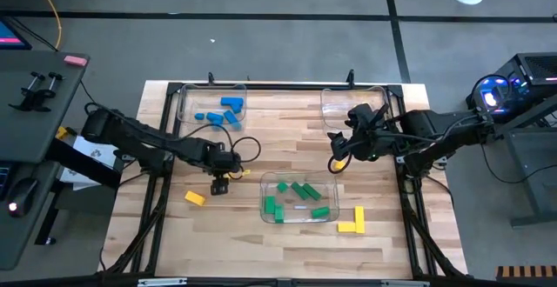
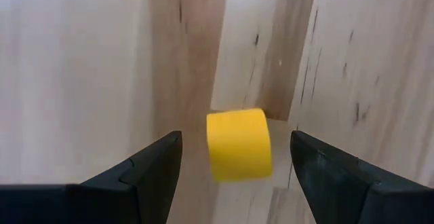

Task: Sort blocks
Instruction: Put the yellow block into the right transparent bin

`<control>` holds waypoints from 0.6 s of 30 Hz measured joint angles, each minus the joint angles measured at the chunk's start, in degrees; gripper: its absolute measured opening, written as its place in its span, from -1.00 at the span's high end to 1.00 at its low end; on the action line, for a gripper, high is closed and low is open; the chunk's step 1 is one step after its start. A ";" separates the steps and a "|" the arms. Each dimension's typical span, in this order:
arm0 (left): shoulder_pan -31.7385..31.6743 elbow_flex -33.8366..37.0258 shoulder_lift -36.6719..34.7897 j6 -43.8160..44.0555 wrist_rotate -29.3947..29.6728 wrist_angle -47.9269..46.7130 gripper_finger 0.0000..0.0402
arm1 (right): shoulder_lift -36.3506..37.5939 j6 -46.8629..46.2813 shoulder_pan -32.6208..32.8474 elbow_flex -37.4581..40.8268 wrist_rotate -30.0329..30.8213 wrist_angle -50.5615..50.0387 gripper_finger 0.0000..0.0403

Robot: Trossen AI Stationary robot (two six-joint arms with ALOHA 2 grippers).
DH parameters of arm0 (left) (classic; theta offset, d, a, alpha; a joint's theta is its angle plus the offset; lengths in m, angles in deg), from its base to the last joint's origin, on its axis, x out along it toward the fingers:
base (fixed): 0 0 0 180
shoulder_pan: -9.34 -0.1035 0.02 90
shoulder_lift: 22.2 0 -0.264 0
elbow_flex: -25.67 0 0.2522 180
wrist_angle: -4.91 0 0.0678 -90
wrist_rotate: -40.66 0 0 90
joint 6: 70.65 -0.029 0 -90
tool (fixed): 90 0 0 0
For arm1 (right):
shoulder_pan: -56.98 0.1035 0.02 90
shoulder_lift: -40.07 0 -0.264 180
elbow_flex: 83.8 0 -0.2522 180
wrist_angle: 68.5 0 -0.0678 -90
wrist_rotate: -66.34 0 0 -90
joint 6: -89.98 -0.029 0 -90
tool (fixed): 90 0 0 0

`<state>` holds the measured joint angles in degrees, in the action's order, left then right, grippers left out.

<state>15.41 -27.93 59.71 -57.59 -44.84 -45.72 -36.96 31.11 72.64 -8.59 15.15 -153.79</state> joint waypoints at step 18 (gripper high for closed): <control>-1.68 -1.27 0.15 1.16 -3.24 3.14 0.57 | 0.02 0.85 0.00 0.00 0.02 -0.50 -0.62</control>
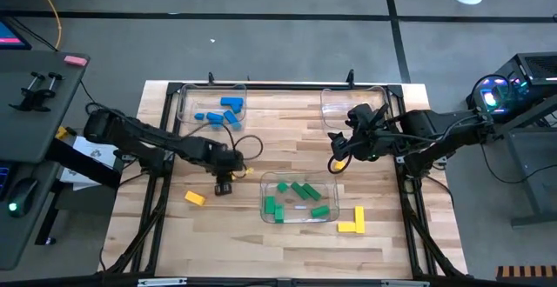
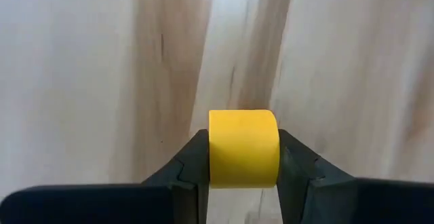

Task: Sort blocks
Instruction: Put the yellow block into the right transparent bin

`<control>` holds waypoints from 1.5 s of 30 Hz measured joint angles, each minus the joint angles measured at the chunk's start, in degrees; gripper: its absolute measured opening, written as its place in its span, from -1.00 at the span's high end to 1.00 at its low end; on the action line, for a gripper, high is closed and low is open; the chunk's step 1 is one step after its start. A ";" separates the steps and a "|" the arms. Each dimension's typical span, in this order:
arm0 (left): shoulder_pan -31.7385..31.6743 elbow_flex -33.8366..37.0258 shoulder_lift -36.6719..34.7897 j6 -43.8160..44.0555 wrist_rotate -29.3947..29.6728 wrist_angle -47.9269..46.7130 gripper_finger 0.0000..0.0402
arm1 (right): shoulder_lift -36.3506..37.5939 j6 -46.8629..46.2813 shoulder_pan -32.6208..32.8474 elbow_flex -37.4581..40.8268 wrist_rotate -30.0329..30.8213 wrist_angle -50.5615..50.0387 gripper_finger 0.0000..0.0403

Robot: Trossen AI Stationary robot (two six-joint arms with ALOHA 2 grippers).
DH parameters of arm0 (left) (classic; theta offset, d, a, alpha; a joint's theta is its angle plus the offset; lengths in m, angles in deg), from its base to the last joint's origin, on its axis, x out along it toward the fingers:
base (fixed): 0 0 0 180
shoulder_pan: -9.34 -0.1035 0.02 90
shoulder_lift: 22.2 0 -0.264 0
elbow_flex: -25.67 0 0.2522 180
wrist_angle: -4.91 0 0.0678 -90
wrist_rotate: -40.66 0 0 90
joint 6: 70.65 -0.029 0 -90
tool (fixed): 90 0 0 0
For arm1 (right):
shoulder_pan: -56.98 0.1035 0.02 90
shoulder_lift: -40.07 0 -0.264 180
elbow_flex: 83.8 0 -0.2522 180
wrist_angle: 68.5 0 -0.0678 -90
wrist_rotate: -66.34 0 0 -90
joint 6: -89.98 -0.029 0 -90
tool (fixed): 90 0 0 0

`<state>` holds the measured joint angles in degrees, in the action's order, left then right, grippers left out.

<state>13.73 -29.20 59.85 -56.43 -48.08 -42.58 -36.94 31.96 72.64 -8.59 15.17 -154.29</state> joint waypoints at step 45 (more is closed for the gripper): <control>-18.66 -77.31 47.24 -21.88 2.18 16.79 -0.23 | 0.17 1.13 -0.02 0.00 14.43 19.15 -0.62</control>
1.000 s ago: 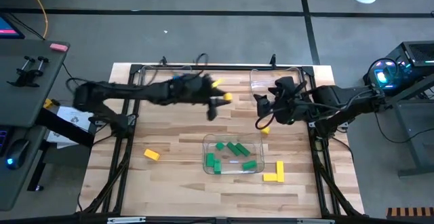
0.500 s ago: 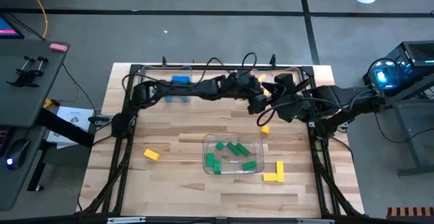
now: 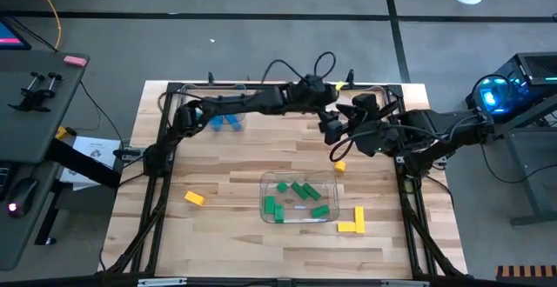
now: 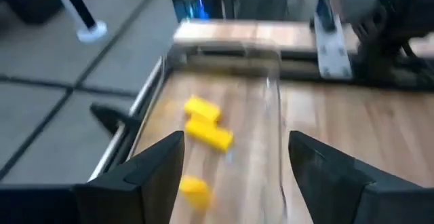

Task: Sort blocks
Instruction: Put the yellow block into the right transparent bin

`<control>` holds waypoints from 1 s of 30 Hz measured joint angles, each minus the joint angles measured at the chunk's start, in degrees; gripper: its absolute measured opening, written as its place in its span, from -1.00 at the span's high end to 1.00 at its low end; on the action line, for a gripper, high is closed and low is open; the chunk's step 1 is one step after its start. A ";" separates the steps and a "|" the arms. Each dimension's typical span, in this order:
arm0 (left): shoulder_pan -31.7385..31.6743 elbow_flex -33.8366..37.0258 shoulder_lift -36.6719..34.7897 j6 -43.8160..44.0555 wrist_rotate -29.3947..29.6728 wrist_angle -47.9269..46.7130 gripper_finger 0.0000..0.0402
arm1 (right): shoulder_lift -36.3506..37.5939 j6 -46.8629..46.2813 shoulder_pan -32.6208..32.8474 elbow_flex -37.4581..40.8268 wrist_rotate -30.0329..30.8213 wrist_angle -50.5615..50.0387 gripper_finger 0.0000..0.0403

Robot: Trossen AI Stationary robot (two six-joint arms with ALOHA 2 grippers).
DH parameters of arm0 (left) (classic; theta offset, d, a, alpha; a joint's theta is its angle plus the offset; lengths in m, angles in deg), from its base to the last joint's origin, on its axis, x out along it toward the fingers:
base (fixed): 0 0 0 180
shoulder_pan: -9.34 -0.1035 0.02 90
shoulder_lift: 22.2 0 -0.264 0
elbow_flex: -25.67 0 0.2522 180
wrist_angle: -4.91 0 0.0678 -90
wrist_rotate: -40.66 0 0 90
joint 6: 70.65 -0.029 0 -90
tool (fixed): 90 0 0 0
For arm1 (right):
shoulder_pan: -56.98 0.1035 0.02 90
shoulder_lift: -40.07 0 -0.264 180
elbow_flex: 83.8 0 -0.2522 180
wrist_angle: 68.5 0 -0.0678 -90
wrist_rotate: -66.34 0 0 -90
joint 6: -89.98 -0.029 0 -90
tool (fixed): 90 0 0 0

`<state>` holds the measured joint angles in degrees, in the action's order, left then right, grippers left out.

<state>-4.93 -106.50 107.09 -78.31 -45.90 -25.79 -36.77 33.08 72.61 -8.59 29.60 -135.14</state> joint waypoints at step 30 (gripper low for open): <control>37.53 77.15 -62.17 12.94 -6.49 -37.26 -0.26 | 0.00 6.41 -2.29 0.00 -3.78 -2.54 -0.62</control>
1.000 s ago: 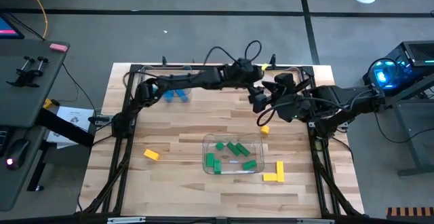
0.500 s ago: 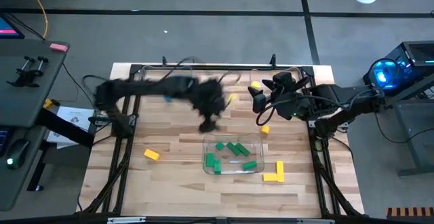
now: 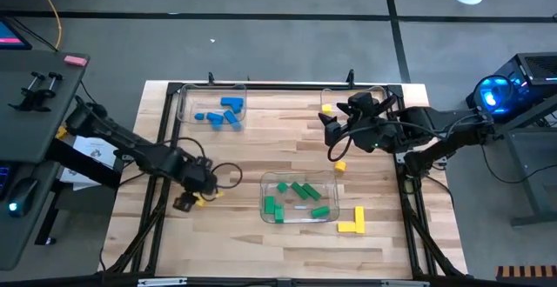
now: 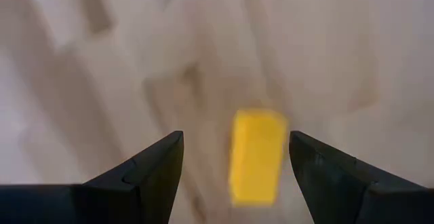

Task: Sort blocks
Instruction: Put the yellow block into the right transparent bin

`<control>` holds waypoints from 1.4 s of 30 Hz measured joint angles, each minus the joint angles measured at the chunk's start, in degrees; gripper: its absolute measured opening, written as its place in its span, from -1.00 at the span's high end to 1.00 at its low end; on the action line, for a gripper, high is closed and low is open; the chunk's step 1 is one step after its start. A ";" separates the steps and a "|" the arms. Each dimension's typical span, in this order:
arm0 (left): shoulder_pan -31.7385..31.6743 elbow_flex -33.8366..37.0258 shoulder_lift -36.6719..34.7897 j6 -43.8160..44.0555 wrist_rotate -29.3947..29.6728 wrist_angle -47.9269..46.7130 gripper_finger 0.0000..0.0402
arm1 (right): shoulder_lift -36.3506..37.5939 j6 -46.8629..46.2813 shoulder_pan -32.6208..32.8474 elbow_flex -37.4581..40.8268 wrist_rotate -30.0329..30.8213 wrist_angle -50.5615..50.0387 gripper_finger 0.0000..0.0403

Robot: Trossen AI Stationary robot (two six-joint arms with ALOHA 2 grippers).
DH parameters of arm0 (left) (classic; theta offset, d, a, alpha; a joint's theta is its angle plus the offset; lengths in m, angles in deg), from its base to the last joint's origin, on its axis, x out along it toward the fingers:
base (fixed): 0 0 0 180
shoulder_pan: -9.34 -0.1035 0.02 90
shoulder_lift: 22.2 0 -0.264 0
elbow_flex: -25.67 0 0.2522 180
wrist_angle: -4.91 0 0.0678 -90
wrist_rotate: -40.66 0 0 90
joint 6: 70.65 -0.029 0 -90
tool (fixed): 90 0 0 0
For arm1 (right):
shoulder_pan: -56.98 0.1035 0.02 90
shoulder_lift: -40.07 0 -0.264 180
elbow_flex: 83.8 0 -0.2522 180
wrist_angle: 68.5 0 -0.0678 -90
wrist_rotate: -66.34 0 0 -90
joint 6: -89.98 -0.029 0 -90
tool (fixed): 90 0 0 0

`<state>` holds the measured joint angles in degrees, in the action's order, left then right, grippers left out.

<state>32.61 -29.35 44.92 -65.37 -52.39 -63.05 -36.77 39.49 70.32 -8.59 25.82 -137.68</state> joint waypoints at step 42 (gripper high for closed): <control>5.10 -3.47 21.82 13.27 -5.38 0.21 0.43 | 0.00 0.48 -2.08 0.00 -0.66 -1.65 -0.62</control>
<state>37.70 -32.82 66.74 -52.10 -57.78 -62.83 -36.77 39.97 68.24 -8.59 25.16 -139.32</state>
